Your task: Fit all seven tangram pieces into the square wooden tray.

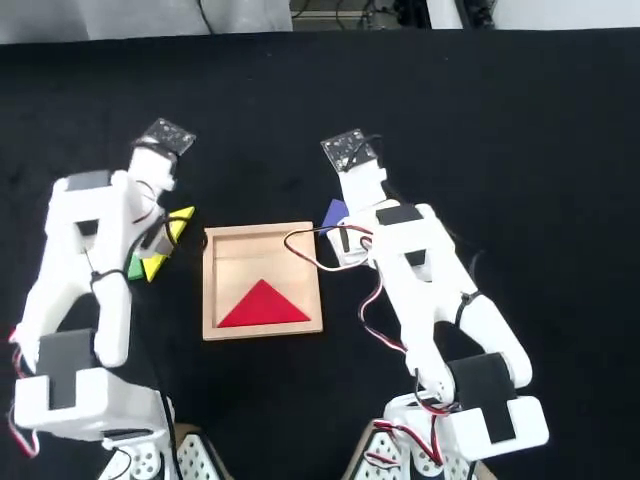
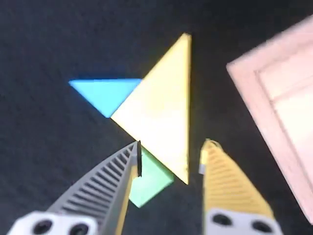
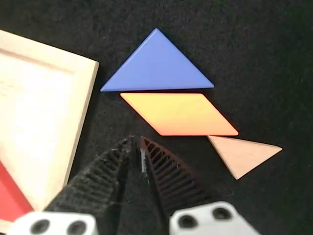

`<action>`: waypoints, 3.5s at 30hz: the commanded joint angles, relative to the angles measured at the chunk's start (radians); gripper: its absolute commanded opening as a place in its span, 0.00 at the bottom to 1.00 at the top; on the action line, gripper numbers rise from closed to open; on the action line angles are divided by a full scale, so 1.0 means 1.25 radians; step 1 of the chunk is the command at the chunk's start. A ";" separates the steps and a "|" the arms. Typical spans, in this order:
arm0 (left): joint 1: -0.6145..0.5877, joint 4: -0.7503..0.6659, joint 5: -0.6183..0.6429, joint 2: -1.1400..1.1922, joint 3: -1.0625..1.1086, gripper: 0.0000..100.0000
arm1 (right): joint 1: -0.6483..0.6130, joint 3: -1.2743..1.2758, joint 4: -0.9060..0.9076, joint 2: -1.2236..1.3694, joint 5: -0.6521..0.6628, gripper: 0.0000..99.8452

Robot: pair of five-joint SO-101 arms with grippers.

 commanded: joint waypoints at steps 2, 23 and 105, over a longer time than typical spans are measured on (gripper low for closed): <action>-0.028 0.079 0.016 0.079 -0.175 0.27 | 0.014 -0.008 -0.016 -0.002 0.001 0.01; -0.057 0.018 0.022 0.223 -0.230 0.27 | 0.011 -0.007 -0.016 -0.002 0.028 0.01; -0.004 0.091 -0.053 0.412 -0.450 0.35 | 0.011 -0.007 -0.016 -0.002 0.029 0.01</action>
